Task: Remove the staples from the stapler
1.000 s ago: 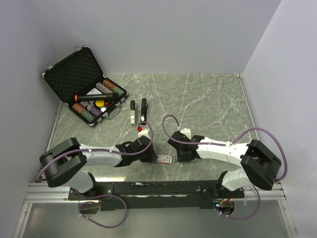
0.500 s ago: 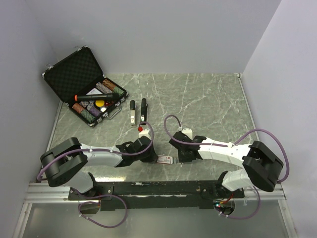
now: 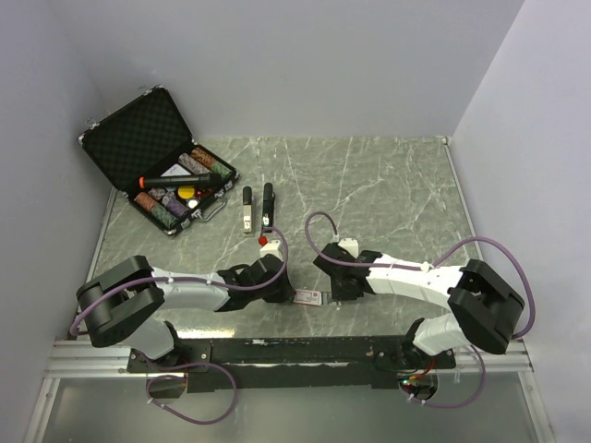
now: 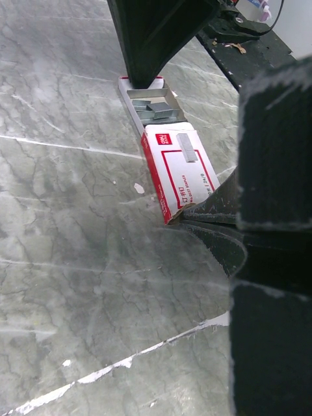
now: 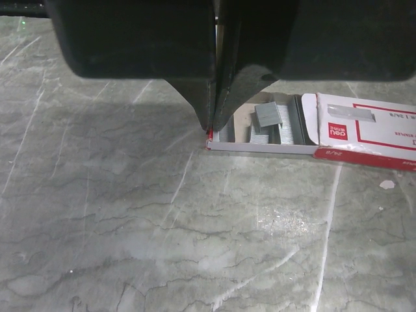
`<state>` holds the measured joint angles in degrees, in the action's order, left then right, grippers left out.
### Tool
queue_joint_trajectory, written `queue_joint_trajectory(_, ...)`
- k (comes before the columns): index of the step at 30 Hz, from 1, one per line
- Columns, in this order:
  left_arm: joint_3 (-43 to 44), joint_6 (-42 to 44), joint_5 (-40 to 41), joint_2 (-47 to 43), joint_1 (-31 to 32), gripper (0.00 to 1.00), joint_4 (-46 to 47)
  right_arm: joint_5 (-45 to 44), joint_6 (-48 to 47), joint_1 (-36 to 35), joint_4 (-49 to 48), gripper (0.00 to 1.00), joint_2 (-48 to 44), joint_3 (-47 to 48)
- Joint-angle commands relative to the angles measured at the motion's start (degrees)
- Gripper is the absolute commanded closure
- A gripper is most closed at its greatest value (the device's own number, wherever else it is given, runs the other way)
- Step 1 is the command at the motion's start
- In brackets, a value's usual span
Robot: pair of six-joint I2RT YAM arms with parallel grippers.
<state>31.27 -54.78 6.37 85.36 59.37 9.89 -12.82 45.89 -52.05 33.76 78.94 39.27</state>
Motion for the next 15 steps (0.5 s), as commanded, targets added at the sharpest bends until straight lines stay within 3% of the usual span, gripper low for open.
queue_joint_trajectory(1, -2.0, 0.1, -0.5, 2.4, 1.4, 0.99, -8.7, 0.8, 3.2, 0.5, -1.7, 1.00, 1.8, -0.1)
queue_joint_trajectory(15, -1.7, -0.2, -0.1, 1.8, 2.3, 0.99, -9.7, 3.2, 3.2, 0.9, -3.7, 1.00, 2.6, 1.2)
